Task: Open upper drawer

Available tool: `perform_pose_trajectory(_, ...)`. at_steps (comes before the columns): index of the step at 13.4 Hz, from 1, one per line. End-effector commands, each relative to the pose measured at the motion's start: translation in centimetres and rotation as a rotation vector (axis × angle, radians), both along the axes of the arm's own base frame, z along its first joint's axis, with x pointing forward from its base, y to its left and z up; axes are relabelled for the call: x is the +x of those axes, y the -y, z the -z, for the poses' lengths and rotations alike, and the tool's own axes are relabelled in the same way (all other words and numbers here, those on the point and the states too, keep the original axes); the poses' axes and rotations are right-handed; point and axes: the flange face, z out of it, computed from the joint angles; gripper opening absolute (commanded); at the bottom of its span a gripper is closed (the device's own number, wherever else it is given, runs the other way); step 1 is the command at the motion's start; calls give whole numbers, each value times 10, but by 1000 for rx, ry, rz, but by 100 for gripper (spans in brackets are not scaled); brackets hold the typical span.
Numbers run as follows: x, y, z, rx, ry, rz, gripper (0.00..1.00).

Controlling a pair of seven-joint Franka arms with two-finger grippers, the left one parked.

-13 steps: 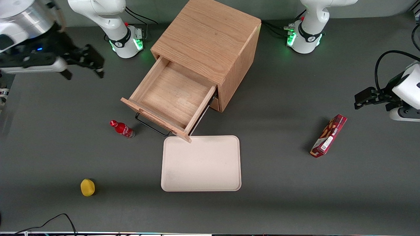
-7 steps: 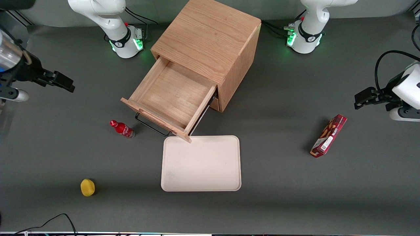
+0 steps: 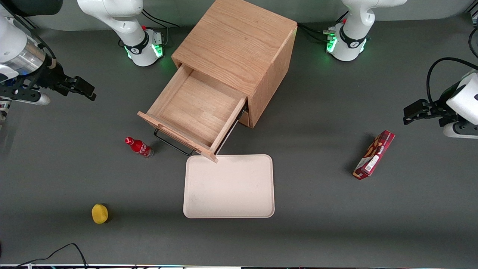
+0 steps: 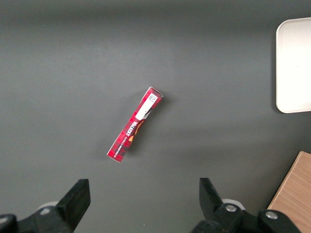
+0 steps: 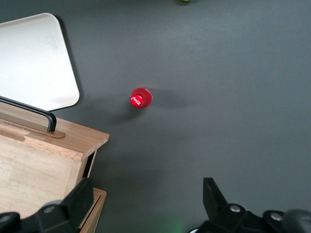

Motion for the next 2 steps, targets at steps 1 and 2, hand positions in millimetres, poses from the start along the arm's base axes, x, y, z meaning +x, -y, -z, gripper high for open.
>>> perform_pose_trajectory(1, -5, -3, -11, 19, 14, -21, 100)
perform_pose_trajectory(2, -4, -2, -13, 14, 11, -22, 100)
